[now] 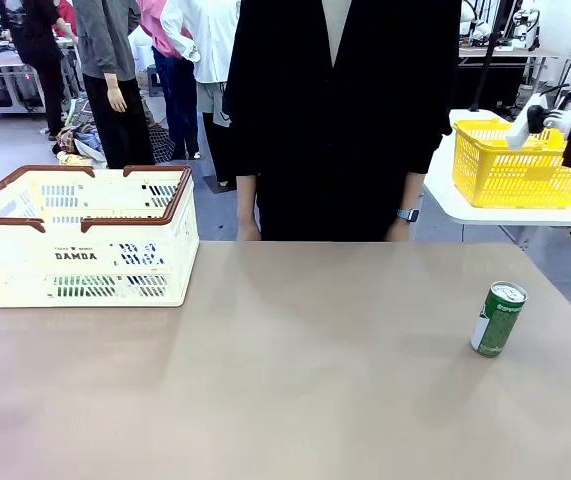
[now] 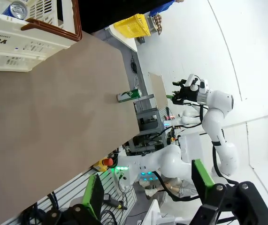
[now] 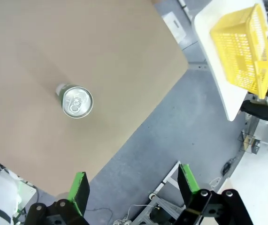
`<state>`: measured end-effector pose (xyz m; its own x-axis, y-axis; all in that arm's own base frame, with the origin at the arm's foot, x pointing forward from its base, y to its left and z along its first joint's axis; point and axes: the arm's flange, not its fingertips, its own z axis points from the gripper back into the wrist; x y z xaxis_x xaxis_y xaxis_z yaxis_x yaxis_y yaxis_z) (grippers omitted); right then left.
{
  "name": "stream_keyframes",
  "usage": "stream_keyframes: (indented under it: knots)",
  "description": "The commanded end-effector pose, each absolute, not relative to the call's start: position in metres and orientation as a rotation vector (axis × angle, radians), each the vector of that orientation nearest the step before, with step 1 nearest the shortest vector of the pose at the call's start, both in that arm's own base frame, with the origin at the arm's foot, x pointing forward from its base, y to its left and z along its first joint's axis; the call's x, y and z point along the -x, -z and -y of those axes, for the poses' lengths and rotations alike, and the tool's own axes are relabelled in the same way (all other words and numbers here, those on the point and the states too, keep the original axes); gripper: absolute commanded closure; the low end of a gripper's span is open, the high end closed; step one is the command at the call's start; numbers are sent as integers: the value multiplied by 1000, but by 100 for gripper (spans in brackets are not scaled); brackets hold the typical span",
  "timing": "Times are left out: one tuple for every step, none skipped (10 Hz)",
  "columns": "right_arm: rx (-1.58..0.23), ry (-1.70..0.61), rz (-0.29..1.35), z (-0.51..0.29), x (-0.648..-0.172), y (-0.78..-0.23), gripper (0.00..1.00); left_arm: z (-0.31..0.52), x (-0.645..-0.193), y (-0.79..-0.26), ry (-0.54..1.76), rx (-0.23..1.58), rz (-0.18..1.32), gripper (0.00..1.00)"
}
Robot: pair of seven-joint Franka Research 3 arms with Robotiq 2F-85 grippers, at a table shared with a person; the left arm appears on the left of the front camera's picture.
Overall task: Place the drinks into the Shopping basket.
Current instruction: Pick up one drink and place it into the Shopping basket.
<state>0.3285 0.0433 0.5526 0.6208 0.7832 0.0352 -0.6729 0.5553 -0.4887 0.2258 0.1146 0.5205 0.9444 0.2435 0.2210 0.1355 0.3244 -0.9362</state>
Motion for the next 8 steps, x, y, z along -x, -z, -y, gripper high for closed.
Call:
stream_keyframes:
  knots:
    - [452, -853, 263, -38, -329, -553, 0, -115, -225, -522, -59, 1265, 364, 0]
    - [337, -710, 259, -37, -336, -545, 0, -115, -225, -522, -59, 1265, 364, 0]
    - [187, -513, 246, -46, -342, -533, 0, -115, -225, -522, -59, 1265, 364, 0]
    - [95, -297, 230, -51, -346, -520, 0, -115, -225, -522, -59, 1265, 364, 0]
    - [67, -91, 206, -49, -349, -509, 0, -115, -225, -522, -59, 1265, 364, 0]
    - [39, 36, 204, -45, -354, -498, 0, -115, -225, -522, -59, 1265, 364, 0]
    - [78, 145, 219, -41, -357, -489, 0, -115, -225, -522, -59, 1265, 364, 0]
    - [164, 220, 301, -37, -356, -493, 0, -115, -225, -522, -59, 1265, 364, 0]
